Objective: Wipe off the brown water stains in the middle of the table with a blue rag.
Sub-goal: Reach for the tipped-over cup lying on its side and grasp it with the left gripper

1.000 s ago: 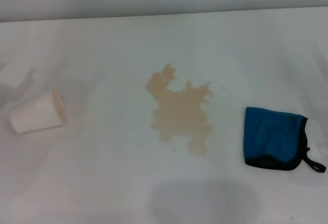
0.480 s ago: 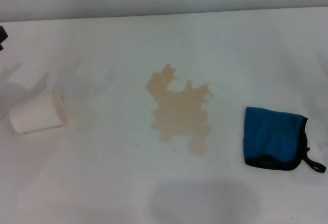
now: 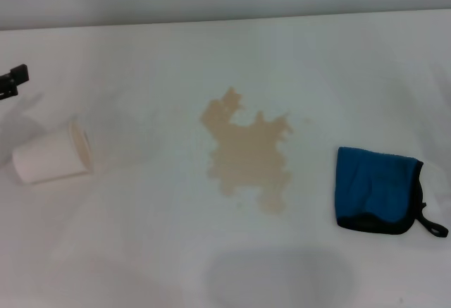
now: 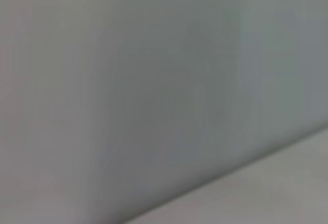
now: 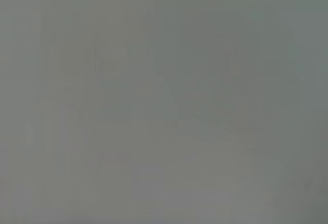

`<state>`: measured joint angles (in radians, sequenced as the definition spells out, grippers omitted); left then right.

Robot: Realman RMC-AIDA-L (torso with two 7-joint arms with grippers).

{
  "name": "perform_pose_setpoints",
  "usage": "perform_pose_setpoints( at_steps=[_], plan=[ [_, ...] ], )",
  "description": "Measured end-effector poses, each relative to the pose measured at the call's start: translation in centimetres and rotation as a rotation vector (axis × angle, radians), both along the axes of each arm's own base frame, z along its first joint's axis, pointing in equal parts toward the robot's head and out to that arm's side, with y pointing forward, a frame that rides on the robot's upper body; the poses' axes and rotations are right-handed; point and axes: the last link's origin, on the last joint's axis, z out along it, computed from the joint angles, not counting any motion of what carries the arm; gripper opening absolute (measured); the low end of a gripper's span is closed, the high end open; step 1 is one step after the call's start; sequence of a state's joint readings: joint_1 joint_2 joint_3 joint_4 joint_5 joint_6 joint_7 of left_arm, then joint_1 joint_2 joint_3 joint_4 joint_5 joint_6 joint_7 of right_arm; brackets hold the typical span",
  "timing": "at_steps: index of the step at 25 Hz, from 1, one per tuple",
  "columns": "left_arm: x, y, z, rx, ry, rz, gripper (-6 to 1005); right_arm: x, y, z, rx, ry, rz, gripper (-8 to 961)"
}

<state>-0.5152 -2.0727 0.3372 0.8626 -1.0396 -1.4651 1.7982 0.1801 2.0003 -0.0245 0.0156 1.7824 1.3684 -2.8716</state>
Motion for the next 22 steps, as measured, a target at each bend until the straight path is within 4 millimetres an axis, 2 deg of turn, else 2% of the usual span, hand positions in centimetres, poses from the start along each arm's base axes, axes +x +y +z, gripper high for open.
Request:
perform_pose_setpoints(
  at_steps=[7, 14, 17, 22],
  plan=[
    [1.9, 0.3, 1.2, -0.098, 0.187, 0.007, 889, 0.0, 0.1, -0.2, -0.006, 0.007, -0.007, 871],
    [3.0, 0.5, 1.0, -0.199, 0.332, 0.028, 888, 0.1, 0.1, -0.4, -0.010, 0.012, -0.012, 871],
    [3.8, 0.3, 0.5, -0.287, 0.459, 0.011, 888, 0.3, 0.2, -0.5, -0.019, 0.014, -0.028, 871],
    [5.1, -0.2, 0.7, -0.377, 0.497, -0.039, 888, 0.7, 0.3, -0.8, -0.040, 0.019, -0.065, 871]
  ],
)
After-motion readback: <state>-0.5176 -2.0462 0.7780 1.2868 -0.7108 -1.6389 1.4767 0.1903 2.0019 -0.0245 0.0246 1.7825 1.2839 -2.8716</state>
